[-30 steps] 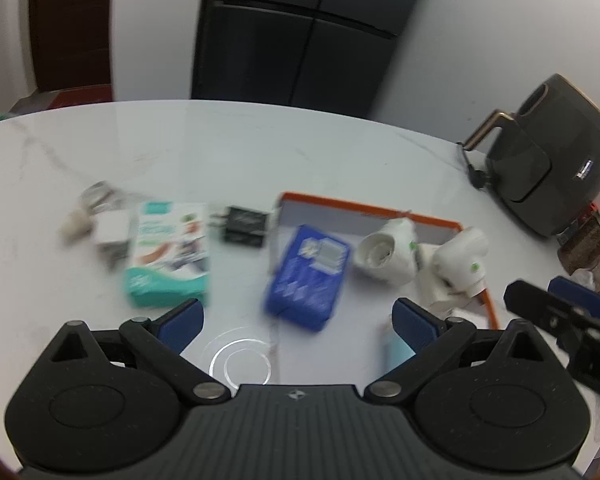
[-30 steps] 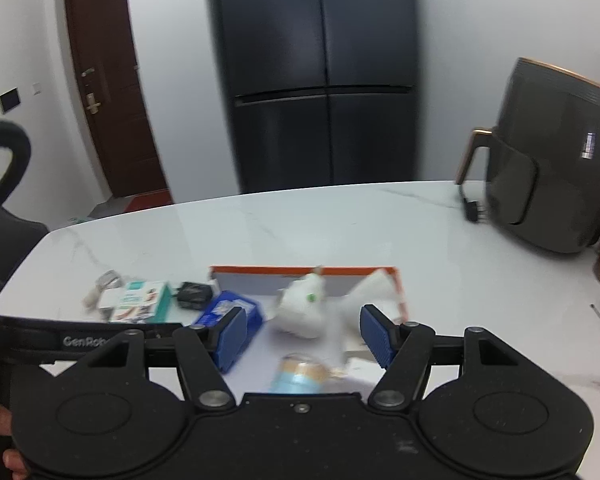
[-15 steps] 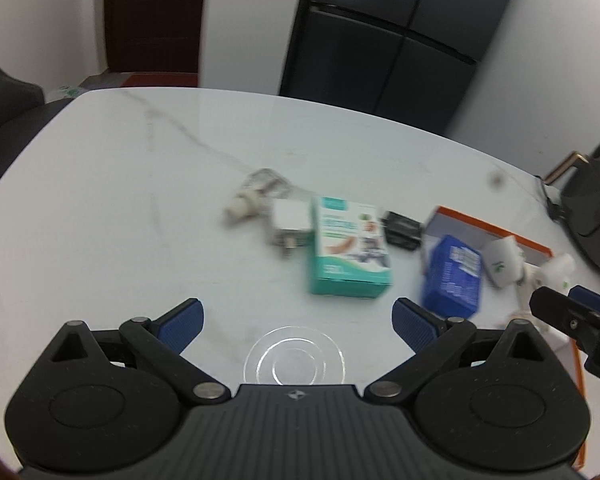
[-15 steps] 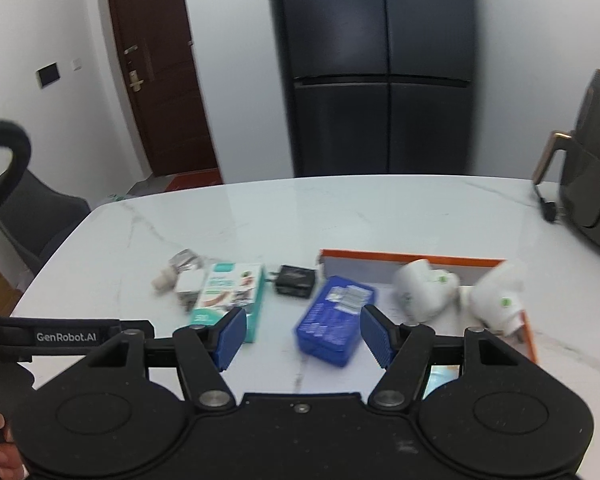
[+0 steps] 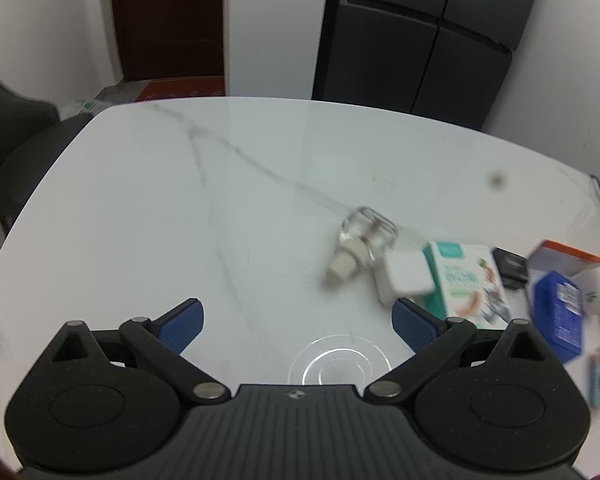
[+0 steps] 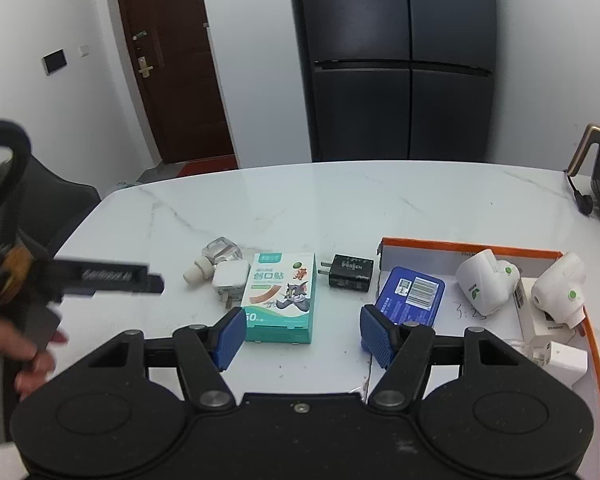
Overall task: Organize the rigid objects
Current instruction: 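Move the left gripper to the pile and grasp the clear glass diffuser bottle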
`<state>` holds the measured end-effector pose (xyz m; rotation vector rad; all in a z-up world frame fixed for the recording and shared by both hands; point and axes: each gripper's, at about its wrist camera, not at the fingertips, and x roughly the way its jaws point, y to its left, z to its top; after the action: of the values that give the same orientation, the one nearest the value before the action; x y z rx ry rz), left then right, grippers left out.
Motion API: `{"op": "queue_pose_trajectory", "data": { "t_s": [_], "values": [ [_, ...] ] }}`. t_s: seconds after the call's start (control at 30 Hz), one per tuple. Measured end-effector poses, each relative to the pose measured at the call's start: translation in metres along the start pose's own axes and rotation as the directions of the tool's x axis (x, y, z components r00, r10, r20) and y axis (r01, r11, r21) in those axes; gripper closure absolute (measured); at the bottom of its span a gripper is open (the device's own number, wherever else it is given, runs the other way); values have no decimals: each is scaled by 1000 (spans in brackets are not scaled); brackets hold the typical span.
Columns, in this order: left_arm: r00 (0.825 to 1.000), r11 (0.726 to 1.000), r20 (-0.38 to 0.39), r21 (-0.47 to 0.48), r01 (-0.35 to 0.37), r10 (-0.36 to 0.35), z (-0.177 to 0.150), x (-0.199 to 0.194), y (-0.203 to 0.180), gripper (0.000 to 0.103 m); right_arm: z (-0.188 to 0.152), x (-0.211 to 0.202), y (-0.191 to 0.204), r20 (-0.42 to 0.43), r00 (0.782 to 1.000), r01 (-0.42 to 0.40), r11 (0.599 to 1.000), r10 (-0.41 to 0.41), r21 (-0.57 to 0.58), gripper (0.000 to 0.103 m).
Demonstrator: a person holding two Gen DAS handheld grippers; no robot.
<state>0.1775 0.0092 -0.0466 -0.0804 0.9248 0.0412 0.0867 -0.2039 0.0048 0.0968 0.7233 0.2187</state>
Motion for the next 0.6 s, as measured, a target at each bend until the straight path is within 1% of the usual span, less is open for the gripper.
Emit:
{"op": "queue_pose_trajectory", "data": {
  "t_s": [0.2,0.37,0.43,0.53,0.6],
  "values": [
    [999,996,-4,75,53,-53,33,46,-9,0,-6,10,-2,-19,999,42,999,-41,32,26],
    [996,987,-28,140,83,-80,44,81,-20,0,-11,18,-6,-36,997,72,995,-70,67,26],
    [993,981,-42,156,116,-111,43,88,-19,0,-12,21,-7,-42,996,77,994,-73,78,26],
    [995,979,-40,182,95,-89,39,91,-11,0,-12,25,-6,-48,996,82,993,-79,80,26],
    [995,982,-47,165,91,-85,37,94,-2,1,-11,29,-6,-48,996,79,993,-75,85,26]
  ]
}}
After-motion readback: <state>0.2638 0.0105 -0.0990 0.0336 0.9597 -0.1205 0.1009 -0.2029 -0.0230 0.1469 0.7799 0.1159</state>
